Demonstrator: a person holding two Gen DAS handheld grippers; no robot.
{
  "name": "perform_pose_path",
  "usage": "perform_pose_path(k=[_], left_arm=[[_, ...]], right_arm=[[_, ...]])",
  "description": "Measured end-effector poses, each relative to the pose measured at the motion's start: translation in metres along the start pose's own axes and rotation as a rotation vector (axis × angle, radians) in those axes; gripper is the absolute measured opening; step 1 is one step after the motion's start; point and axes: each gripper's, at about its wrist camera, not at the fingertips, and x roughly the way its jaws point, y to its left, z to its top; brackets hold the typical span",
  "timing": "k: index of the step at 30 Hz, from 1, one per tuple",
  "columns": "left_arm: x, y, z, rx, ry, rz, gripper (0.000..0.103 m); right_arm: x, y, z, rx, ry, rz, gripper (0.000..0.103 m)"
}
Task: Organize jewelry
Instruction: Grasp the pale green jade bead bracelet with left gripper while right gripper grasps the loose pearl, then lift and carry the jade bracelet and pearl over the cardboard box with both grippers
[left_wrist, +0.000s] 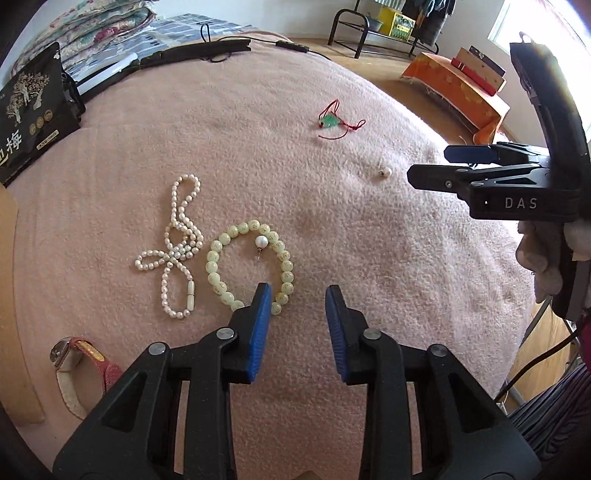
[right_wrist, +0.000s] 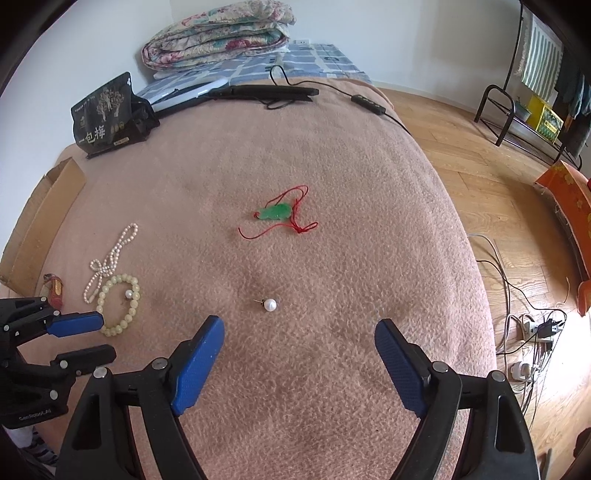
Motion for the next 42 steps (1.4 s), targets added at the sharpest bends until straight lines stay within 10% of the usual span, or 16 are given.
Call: perform_pose_path(k=[35, 42], left_arm=[[0.013, 0.002, 0.009, 0.018, -0.007, -0.029, 0.005], [-0.012, 0.007, 0.019, -0.025, -0.08, -0.069, 0.005]], right_arm=[[0.039, 0.015, 0.01, -0.071, 0.049, 0.045, 0.009], [0.03, 0.016, 0.01, -0.065, 0.037, 0.062, 0.009]])
